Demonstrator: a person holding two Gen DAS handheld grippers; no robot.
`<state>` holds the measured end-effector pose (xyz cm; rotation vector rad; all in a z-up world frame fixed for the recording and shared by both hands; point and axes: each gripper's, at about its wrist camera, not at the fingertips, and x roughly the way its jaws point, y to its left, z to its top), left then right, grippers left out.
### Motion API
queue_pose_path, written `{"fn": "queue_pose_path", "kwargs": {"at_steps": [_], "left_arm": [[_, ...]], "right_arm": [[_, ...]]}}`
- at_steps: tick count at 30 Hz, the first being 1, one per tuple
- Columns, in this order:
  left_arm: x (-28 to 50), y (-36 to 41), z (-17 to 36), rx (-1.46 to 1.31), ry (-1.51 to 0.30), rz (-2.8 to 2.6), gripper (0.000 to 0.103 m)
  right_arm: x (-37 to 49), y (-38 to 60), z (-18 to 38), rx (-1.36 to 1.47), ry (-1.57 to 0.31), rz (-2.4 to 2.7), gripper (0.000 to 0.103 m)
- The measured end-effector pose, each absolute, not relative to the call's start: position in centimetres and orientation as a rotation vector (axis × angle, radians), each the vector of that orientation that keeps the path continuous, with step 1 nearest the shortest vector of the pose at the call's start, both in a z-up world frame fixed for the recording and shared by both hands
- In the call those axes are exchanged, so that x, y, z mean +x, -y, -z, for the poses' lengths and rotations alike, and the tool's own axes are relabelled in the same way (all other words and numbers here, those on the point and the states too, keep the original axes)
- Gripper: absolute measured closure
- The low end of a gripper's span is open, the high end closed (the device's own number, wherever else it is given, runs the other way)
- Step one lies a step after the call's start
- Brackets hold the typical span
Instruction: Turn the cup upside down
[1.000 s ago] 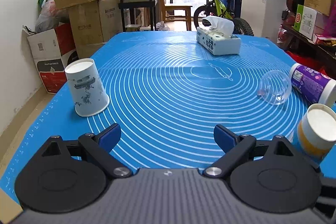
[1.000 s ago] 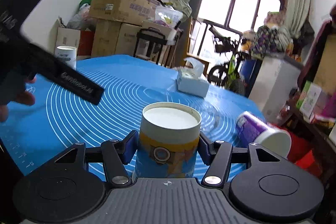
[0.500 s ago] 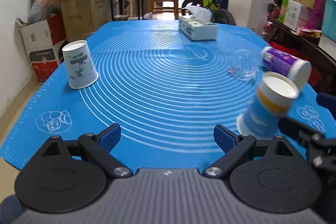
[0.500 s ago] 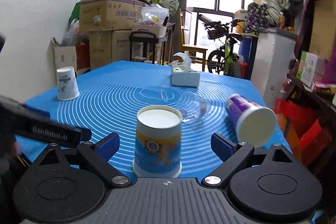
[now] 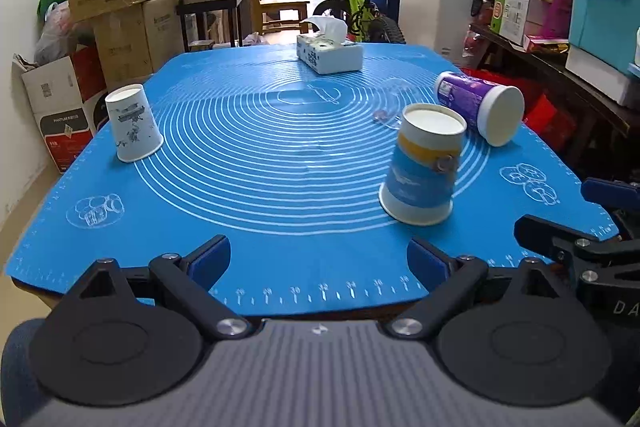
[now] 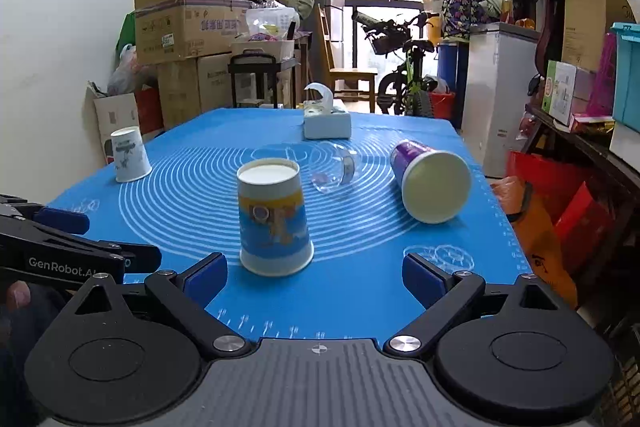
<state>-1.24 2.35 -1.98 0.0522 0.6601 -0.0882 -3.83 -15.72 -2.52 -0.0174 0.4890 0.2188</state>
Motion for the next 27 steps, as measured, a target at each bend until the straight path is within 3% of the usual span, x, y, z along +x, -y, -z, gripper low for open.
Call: {"fn": "queue_pose_path", "kwargs": {"at_steps": [27], "left_arm": [[-3.0,-0.5,2.2,0.117,-0.655,0.098,0.009]], "right_arm": [[-5.1,16.1,2.3,-0.017,-0.496,-0.227,0.009]]}}
